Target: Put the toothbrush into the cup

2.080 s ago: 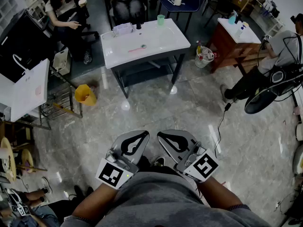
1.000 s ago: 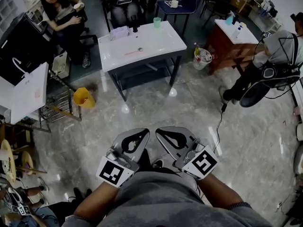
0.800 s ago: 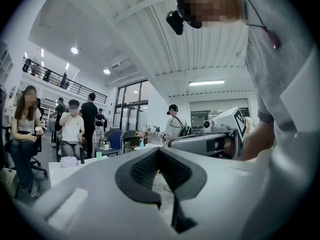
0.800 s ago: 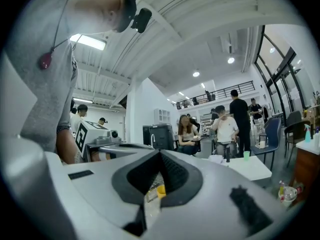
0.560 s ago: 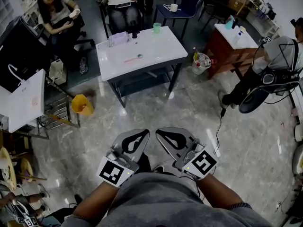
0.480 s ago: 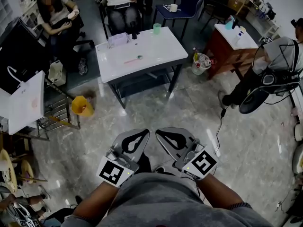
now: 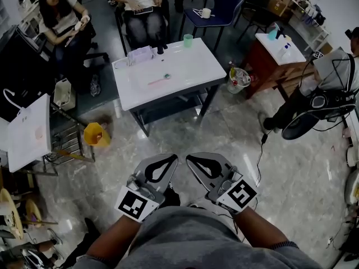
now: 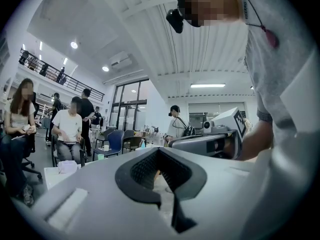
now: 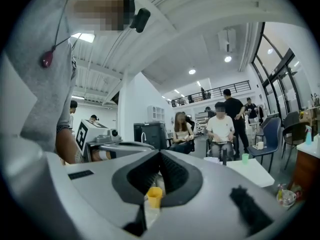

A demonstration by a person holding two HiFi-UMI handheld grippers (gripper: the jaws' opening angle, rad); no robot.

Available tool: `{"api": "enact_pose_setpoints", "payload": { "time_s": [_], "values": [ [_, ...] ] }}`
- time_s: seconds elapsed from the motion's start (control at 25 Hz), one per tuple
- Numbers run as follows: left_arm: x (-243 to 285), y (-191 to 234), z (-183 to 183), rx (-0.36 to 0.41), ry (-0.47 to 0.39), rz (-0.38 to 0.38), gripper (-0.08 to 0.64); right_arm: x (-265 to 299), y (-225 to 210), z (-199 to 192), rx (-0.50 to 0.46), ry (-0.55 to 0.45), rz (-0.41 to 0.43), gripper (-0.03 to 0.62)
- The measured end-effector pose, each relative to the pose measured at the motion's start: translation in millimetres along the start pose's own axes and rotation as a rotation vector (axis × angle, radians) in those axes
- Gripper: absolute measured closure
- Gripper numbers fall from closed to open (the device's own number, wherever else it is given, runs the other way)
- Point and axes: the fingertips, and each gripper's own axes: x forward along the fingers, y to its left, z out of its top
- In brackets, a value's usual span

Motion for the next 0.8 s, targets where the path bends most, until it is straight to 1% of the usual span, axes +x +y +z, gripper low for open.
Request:
{"api": "enact_pose_setpoints", "payload": {
  "time_s": [0.2, 0.48, 0.64, 0.8],
  "values": [
    [1, 29, 0, -0.006, -0.002, -0.019, 0.552, 27, -12, -1, 0.001, 0.01, -0.02, 0.578],
    [-6, 63, 3, -0.009, -0.002, -0.05, 0.552, 63, -18, 3, 0.002, 0.009, -0.053, 0.578],
    [-5, 83, 4, -0.01, -0.005, -0.045, 0.552, 79, -25, 5, 0.002, 0.004, -0.055, 0.578],
    [-3, 93, 5, -0.017, -0.002, -0.041, 0.552, 87, -31, 5, 0.009, 0.003, -0.052, 0.578]
  ]
}}
